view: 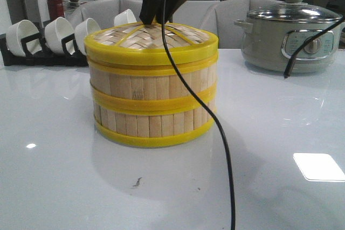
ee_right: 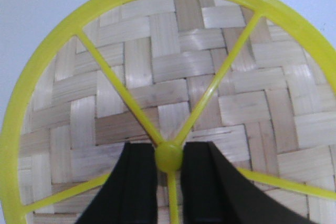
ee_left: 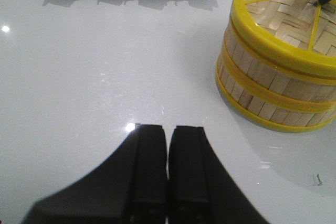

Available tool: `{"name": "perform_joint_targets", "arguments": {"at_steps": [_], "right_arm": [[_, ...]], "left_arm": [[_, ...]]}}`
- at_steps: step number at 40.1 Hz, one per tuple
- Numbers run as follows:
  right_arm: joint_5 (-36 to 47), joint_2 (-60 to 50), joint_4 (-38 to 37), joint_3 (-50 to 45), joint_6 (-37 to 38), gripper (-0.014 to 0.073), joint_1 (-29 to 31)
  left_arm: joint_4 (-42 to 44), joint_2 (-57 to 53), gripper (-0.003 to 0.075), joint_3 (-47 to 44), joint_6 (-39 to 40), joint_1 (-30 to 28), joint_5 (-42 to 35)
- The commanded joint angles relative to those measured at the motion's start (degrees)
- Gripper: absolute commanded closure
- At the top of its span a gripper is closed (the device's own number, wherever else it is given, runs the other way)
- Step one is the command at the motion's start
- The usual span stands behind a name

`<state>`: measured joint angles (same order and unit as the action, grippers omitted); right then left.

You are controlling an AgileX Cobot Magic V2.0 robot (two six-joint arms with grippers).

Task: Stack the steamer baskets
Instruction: 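Carry the lid over the stack and lower it onto the top basket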

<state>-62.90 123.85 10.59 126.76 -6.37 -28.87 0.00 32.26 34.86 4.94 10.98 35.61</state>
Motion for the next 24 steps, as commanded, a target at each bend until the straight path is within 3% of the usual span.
{"name": "perform_joint_targets", "arguments": {"at_steps": [1,17,24], "right_arm": [[3.4,-3.3,1.2,2.0,-0.4,0.0565,0.1],[3.5,-3.3,1.1,2.0,-0.4,0.0550,0.1],[4.3,-3.3,1.1,2.0,-0.4,0.0306,0.1]], "left_arm": [[0.0,0.1,0.0625,1.7,0.6,0.4,-4.4],[0.0,0.1,0.0625,1.7,0.6,0.4,-4.4],[0.0,0.1,0.0625,1.7,0.6,0.4,-4.4]]}}
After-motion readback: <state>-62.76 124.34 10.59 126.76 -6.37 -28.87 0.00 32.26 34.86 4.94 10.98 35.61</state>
